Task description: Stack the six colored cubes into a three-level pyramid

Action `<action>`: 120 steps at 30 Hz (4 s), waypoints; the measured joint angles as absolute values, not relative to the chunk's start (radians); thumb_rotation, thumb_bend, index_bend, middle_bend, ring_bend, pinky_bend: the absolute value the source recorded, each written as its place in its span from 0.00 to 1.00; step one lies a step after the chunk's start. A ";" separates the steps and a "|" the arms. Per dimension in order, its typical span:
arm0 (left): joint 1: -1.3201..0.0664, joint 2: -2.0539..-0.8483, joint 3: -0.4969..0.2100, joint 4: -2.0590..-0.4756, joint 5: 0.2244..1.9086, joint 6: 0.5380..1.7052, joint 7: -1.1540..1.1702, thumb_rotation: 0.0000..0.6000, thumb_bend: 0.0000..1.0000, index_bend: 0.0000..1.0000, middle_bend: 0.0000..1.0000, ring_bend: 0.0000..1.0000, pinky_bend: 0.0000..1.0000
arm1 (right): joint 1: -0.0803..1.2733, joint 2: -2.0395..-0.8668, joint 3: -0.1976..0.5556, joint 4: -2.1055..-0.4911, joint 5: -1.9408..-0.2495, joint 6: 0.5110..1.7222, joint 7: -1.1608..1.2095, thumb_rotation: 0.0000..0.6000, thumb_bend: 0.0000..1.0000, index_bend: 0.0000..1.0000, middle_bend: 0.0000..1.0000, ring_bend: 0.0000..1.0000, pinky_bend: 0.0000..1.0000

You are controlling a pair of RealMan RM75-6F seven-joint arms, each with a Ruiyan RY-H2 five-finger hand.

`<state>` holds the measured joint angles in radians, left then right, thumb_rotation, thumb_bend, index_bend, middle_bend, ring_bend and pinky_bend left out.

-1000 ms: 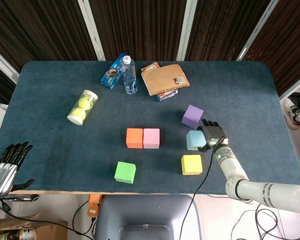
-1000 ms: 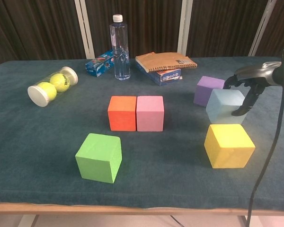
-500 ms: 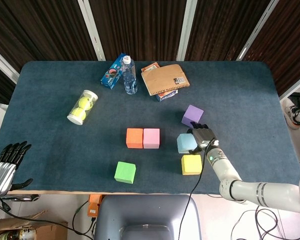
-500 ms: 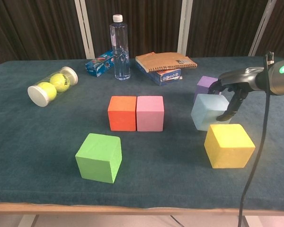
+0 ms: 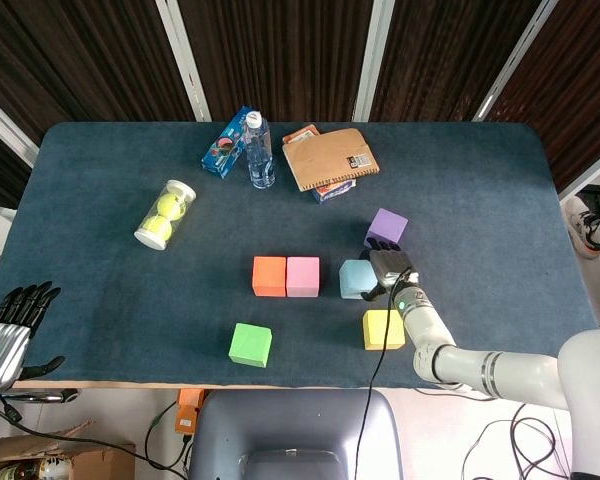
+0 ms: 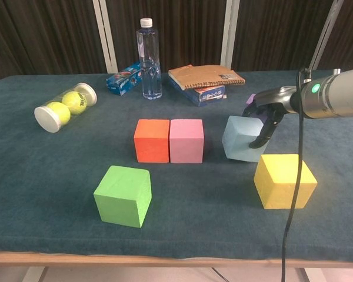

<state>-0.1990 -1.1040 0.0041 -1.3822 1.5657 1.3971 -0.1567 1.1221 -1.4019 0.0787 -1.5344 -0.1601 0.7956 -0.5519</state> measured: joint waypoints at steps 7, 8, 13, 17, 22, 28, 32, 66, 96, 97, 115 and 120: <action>-0.198 -1.106 0.005 -1.374 1.571 1.401 -0.168 0.99 0.10 0.00 0.03 0.00 0.07 | 1.163 -1.432 0.083 -1.514 -0.104 0.816 -0.597 1.00 0.24 0.49 0.00 0.00 0.00; -0.197 -1.106 0.006 -1.373 1.571 1.402 -0.169 0.99 0.10 0.00 0.03 0.00 0.07 | 1.168 -1.437 0.086 -1.514 -0.098 0.820 -0.602 1.00 0.24 0.49 0.00 0.00 0.00; -0.194 -1.107 0.006 -1.368 1.571 1.406 -0.174 0.98 0.10 0.00 0.03 0.00 0.07 | 1.189 -1.451 0.097 -1.519 -0.079 0.846 -0.630 1.00 0.24 0.49 0.00 0.00 0.00; -0.193 -1.107 0.007 -1.363 1.572 1.408 -0.182 0.99 0.10 0.00 0.03 0.00 0.07 | 1.202 -1.461 0.101 -1.520 -0.050 0.868 -0.655 1.00 0.24 0.49 0.00 0.00 0.00; -0.192 -1.107 0.008 -1.359 1.575 1.411 -0.186 0.98 0.10 0.00 0.03 0.00 0.07 | 1.212 -1.476 0.110 -1.508 -0.023 0.876 -0.674 1.00 0.24 0.48 0.00 0.00 0.00; -0.190 -1.108 0.008 -1.351 1.576 1.413 -0.198 0.99 0.10 0.00 0.03 0.00 0.07 | 1.236 -1.511 0.118 -1.476 0.023 0.890 -0.719 1.00 0.24 0.47 0.00 0.00 0.00; -0.190 -1.109 0.008 -1.345 1.577 1.414 -0.206 0.99 0.10 0.00 0.03 0.00 0.07 | 1.257 -1.540 0.128 -1.449 0.075 0.906 -0.769 1.00 0.24 0.46 0.00 0.00 0.00; -0.189 -1.109 0.008 -1.334 1.575 1.412 -0.218 0.99 0.10 0.00 0.03 0.00 0.07 | 1.231 -1.568 0.215 -1.433 0.090 0.891 -0.828 1.00 0.24 0.46 0.00 0.00 0.00; -0.184 -1.111 0.010 -1.317 1.574 1.416 -0.239 0.99 0.10 0.00 0.03 0.00 0.07 | 1.226 -1.587 0.242 -1.426 0.097 0.892 -0.835 1.00 0.24 0.46 0.00 0.00 0.00; -0.184 -1.111 0.010 -1.315 1.574 1.416 -0.241 0.99 0.10 0.00 0.03 0.00 0.07 | 1.225 -1.586 0.243 -1.427 0.097 0.891 -0.835 1.00 0.24 0.46 0.00 0.00 0.00; -0.183 -1.114 0.010 -1.307 1.573 1.415 -0.247 0.99 0.10 0.00 0.03 0.00 0.07 | 1.222 -1.598 0.249 -1.408 0.095 0.866 -0.821 1.00 0.24 0.18 0.00 0.00 0.00; -0.183 -1.116 0.009 -1.303 1.572 1.415 -0.251 0.99 0.10 0.00 0.03 0.00 0.07 | 1.221 -1.592 0.246 -1.416 0.091 0.862 -0.819 1.00 0.24 0.06 0.00 0.00 0.00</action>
